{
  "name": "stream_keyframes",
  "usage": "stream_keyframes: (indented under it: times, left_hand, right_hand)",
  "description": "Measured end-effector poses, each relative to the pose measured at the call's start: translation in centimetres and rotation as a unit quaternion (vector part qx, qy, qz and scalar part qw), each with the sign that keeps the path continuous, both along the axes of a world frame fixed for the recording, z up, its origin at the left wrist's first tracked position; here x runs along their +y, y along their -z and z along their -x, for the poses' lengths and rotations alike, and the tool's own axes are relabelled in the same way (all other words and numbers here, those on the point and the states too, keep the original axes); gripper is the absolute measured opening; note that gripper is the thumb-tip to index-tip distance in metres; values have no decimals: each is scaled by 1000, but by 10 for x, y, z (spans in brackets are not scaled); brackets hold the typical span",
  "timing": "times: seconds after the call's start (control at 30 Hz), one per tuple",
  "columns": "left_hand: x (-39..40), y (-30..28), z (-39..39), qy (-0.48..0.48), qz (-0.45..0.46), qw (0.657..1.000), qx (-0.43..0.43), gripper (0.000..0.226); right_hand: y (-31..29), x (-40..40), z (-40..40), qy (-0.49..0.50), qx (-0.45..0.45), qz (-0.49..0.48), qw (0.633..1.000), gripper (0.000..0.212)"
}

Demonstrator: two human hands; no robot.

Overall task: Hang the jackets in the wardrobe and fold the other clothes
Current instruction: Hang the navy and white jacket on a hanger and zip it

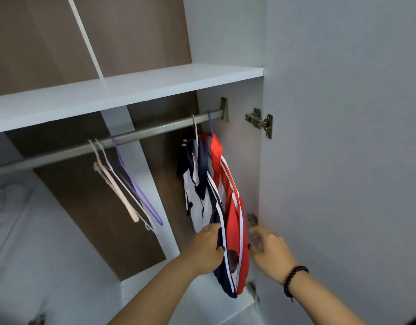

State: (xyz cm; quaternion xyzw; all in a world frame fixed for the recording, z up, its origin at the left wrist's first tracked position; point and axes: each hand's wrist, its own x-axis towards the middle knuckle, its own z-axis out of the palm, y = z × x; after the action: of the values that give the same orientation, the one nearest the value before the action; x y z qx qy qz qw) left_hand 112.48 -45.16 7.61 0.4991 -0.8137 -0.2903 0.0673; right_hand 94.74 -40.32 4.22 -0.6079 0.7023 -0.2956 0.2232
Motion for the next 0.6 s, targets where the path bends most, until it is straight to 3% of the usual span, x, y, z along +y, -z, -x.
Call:
stream_keyframes:
  times: [0.43,0.6]
  left_hand:
    - [128,25,-53,44,35,998,-18,53]
    - [200,46,-84,63,-2,997,-32,56]
  right_hand:
    - [20,157,-42,79,-10,-13,997,42]
    - [34,245,-81,56,33,-95,993,47]
